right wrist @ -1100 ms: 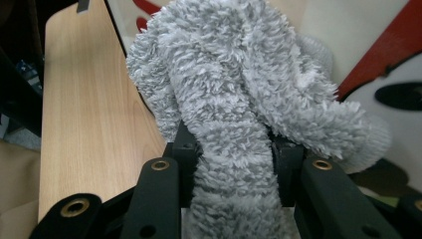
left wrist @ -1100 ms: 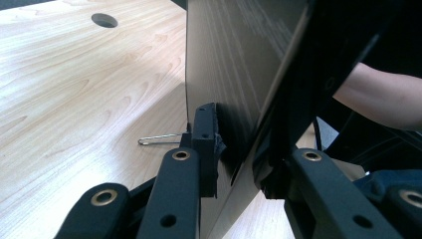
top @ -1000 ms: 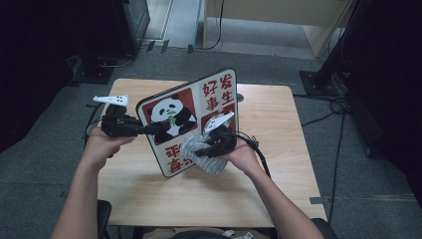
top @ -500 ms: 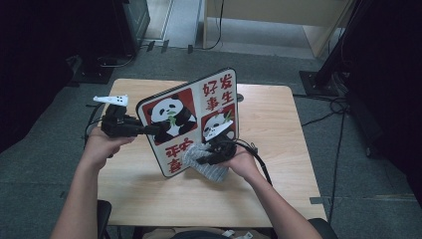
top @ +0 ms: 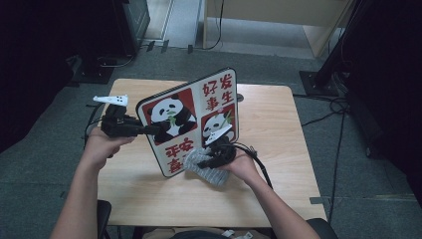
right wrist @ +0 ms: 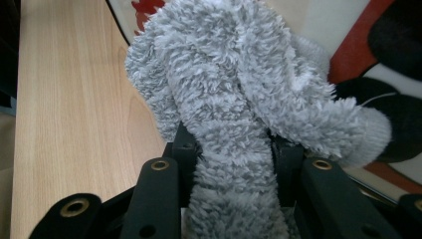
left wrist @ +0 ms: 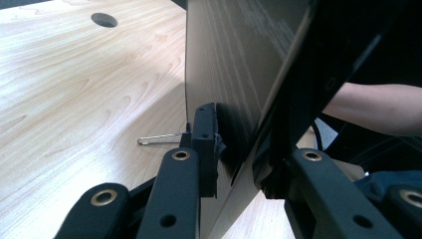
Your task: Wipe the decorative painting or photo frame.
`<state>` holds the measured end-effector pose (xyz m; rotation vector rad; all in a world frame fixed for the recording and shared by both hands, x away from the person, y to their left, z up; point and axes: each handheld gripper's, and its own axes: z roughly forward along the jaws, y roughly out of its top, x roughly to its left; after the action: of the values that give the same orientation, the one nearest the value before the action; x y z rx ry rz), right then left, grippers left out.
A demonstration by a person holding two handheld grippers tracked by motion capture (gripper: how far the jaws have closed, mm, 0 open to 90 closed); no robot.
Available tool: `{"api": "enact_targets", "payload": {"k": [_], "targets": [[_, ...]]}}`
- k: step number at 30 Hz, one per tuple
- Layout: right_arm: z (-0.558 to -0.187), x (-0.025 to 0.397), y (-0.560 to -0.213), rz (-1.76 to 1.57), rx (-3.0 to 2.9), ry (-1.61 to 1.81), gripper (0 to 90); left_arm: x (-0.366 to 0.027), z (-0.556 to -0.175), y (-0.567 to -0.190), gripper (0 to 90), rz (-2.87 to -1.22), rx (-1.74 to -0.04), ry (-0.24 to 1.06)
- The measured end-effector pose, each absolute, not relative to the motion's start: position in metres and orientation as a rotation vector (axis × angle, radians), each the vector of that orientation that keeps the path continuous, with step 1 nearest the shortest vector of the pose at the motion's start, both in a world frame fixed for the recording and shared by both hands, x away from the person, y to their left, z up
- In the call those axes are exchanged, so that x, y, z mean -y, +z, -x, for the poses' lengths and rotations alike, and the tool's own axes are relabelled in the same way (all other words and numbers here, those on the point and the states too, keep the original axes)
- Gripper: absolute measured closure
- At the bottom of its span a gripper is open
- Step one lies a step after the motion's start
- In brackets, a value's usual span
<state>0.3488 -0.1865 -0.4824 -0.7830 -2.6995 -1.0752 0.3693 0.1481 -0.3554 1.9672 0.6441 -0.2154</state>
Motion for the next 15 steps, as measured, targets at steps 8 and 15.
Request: {"api": "enact_targets", "payload": {"k": [8, 15], "targets": [[-0.3482, 0.1859, -0.4821, 0.777, 2.695, -1.055, 65.9, -0.1481, -0.3687, -0.3540, 76.0, -1.973, -0.662, -0.199], [-0.3477, 0.1877, -0.4770, 0.775, 2.683, -1.043, 66.3, -0.1483, -0.3686, -0.3539, 75.9, -1.974, -0.662, -0.198]]}}
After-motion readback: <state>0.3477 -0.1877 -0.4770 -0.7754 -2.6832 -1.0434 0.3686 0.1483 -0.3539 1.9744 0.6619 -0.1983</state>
